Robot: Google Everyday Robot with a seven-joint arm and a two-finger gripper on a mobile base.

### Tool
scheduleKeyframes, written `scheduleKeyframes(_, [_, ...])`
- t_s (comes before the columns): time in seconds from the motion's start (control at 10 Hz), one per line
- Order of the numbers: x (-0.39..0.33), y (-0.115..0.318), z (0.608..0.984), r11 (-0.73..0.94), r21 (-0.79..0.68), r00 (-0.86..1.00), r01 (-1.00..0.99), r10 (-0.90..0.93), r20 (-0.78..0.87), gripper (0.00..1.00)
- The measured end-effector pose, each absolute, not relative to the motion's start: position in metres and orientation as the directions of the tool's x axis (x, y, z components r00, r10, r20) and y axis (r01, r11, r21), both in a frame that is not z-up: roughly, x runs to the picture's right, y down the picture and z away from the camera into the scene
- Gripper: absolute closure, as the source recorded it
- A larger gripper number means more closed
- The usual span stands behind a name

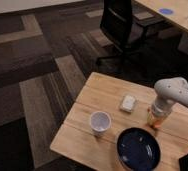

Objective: Place the pepper in the ceramic bowl

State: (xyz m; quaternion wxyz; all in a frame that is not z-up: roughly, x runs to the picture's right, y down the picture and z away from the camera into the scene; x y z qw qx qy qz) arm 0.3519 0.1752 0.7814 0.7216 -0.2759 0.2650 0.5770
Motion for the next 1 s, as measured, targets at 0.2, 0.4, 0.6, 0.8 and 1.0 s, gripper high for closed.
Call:
scheduleKeyframes(0.2, [0.337,0.159,0.766,0.271,-0.097,0.261,-0.958,0.677,-0.688,1.00])
scheduleKeyframes(0.4, [0.304,0.143,0.749,0.382,-0.146,0.380,-0.913,0.662,-0.646,1.00])
scheduleKeyframes(0.6, [0.248,0.122,0.709,0.502,-0.202,0.522,-0.841,0.657,-0.543,1.00])
scheduleKeyframes(0.8, [0.234,0.117,0.690,0.523,-0.204,0.546,-0.828,0.668,-0.505,1.00])
scheduleKeyframes(1.0, [0.232,0.116,0.691,0.523,-0.204,0.547,-0.827,0.668,-0.504,1.00])
